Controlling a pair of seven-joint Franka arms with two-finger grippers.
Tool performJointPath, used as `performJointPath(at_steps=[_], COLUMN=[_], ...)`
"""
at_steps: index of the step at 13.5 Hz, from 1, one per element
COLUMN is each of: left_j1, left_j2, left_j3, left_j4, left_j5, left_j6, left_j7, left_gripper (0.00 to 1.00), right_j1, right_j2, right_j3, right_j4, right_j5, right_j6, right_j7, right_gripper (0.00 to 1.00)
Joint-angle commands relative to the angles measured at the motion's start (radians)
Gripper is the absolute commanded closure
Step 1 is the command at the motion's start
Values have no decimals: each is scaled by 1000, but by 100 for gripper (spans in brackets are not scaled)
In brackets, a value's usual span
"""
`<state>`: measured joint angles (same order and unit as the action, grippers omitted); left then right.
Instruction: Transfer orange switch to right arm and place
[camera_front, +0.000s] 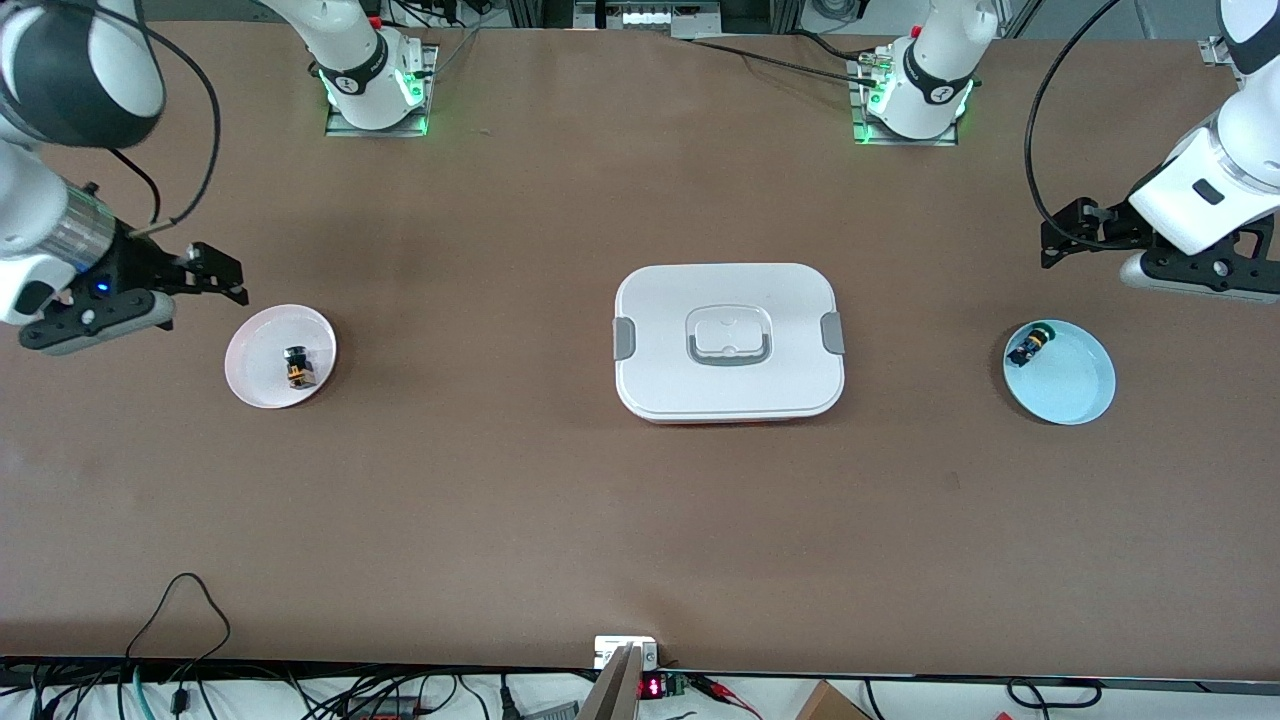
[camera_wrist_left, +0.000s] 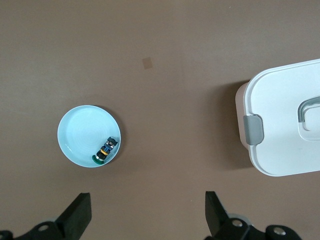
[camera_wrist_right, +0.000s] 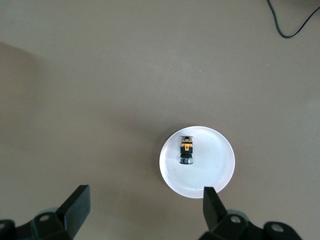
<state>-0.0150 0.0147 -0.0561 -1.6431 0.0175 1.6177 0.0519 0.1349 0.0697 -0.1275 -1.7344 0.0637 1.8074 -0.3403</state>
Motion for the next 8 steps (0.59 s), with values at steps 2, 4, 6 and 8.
performJointPath(at_steps=[2,4,6,8], left_j1=[6,9,9,9], left_j2=[2,2,2,2], left_j3=[-2,-1,-2,-2], left_j4=[20,20,20,20], left_j5=[-8,-7,-7,-7], left_j6=[-22,-24,-24,-24], left_j7=[-4,-4,-4,-4], left_gripper=[0,0,0,0], right_j1=[29,37,52,57], right_j2=[-22,-27,-27,-25], right_j3=[2,2,2,3], right_j4=[53,76,82,104], right_j5=[-15,-27,-65,-77], right_j6=[-82,-103,-106,-109], right_j7=[85,98,119,187], right_gripper=[0,0,0,0])
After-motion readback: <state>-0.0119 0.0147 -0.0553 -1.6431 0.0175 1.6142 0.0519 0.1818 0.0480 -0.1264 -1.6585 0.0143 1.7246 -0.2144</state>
